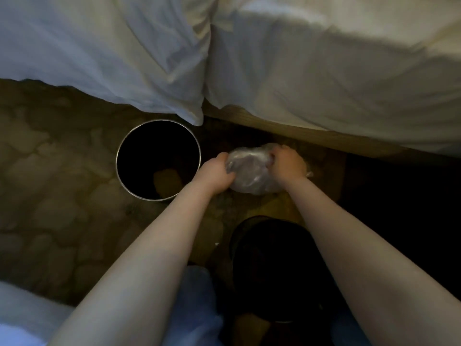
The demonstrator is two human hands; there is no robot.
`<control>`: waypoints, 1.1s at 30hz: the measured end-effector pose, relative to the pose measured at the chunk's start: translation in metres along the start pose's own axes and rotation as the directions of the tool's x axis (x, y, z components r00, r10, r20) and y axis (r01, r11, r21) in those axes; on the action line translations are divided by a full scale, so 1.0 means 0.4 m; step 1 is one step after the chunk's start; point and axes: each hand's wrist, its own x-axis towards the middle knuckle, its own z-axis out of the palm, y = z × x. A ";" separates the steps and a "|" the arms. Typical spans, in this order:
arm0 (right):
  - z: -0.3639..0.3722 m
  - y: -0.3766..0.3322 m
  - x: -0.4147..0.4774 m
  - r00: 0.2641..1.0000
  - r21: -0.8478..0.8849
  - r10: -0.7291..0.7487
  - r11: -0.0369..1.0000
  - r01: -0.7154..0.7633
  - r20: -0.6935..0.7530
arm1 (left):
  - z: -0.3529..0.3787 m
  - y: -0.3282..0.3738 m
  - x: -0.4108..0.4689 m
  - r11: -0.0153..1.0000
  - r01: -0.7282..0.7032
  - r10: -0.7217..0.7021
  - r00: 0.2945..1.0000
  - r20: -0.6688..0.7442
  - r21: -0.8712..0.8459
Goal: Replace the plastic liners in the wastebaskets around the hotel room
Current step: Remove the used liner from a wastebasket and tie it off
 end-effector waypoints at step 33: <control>-0.962 -0.950 -0.418 0.913 0.197 -0.353 0.928 0.315 0.205 | -1.096 0.007 -0.699 0.991 0.122 -0.131 0.971 -0.198 -0.057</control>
